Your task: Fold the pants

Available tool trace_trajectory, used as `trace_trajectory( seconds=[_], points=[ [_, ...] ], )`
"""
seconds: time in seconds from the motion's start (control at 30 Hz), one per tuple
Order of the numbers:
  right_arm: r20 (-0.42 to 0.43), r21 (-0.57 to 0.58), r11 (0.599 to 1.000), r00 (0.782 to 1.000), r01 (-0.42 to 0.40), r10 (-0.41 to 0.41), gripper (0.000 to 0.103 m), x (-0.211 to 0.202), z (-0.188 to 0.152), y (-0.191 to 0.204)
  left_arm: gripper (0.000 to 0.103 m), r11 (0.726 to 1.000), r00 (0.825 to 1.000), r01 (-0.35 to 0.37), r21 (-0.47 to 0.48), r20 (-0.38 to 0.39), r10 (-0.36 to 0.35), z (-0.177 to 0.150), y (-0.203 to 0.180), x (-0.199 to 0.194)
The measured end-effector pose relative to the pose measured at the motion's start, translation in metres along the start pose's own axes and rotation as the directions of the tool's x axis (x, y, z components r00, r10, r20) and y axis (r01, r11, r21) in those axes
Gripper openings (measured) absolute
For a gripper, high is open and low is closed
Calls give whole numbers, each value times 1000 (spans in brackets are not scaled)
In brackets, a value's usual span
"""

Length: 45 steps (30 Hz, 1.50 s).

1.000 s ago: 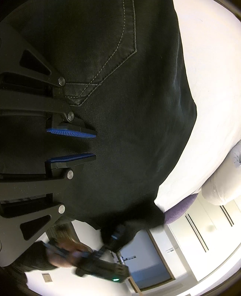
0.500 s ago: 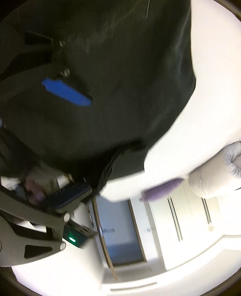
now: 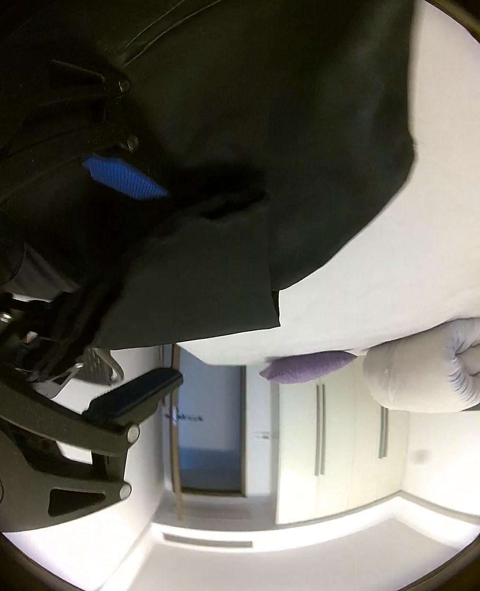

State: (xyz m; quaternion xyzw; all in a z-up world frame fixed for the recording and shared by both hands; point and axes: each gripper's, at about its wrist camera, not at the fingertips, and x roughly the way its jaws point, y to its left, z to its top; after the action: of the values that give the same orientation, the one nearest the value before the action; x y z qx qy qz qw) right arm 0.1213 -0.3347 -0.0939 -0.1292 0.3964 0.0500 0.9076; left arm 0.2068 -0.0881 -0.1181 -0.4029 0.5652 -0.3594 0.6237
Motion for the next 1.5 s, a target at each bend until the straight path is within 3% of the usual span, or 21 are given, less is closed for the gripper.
trace_trajectory(
  seconds=[0.03, 0.07, 0.17, 0.33, 0.5, 0.63, 0.97, 1.07, 1.17, 1.23, 1.27, 1.37, 1.4, 1.5],
  points=[
    [2, -19, 1000, 1000, -2, 3, 8, -1, 1, 8, 31, 999, 999, -32, 25, -9, 32, 2, -3, -2],
    [6, -33, 999, 1000, -2, 2, 8, -1, 1, 12, 19, 996, 997, -72, 49, -23, 73, 5, -6, -3],
    [22, -74, 997, 1000, -3, 5, 9, -5, 3, 24, 7, 984, 990, -134, 115, -30, 138, 11, -12, -14],
    [40, -161, 987, 999, -27, 34, 9, -7, 6, 48, 7, 954, 974, -223, 198, 3, 227, 13, -18, -35],
    [17, -218, 975, 998, -54, 59, 11, 2, 0, 75, 6, 941, 959, -280, 193, 14, 282, 11, 3, -47],
    [-16, -239, 969, 998, -65, 63, 11, 15, -5, 82, 7, 940, 954, -296, 167, 14, 298, 5, 20, -34],
    [-57, -235, 966, 994, -104, 94, 15, 29, -2, 82, 8, 925, 941, -338, 176, 27, 339, 6, 40, -22],
    [-73, -175, 972, 986, -159, 148, 18, 28, -5, 74, 9, 922, 937, -347, 170, 29, 347, 1, 40, -29],
    [-94, -73, 969, 969, -235, 228, 45, 25, -6, 54, 11, 898, 917, -397, 191, 53, 394, -4, 27, -30],
    [-106, 13, 953, 948, -302, 301, 71, 21, -12, 36, 11, 872, 897, -441, 212, 75, 435, -10, 20, -37],
    [-107, 62, 938, 932, -342, 347, 72, 18, -14, 26, 11, 864, 889, -457, 213, 86, 450, -11, 18, -40],
    [-84, 211, 862, 870, -461, 486, 70, 7, -16, -10, 11, 809, 837, -548, 216, 162, 524, -13, 5, -51],
    [-52, 270, 822, 845, -502, 533, 66, 3, -15, -30, 11, 806, 836, -548, 222, 176, 520, -14, 0, -53],
    [23, 419, 727, 807, -544, 591, 47, 10, -11, -94, 11, 794, 847, -532, 293, 205, 491, -22, -25, -48]
  ],
)
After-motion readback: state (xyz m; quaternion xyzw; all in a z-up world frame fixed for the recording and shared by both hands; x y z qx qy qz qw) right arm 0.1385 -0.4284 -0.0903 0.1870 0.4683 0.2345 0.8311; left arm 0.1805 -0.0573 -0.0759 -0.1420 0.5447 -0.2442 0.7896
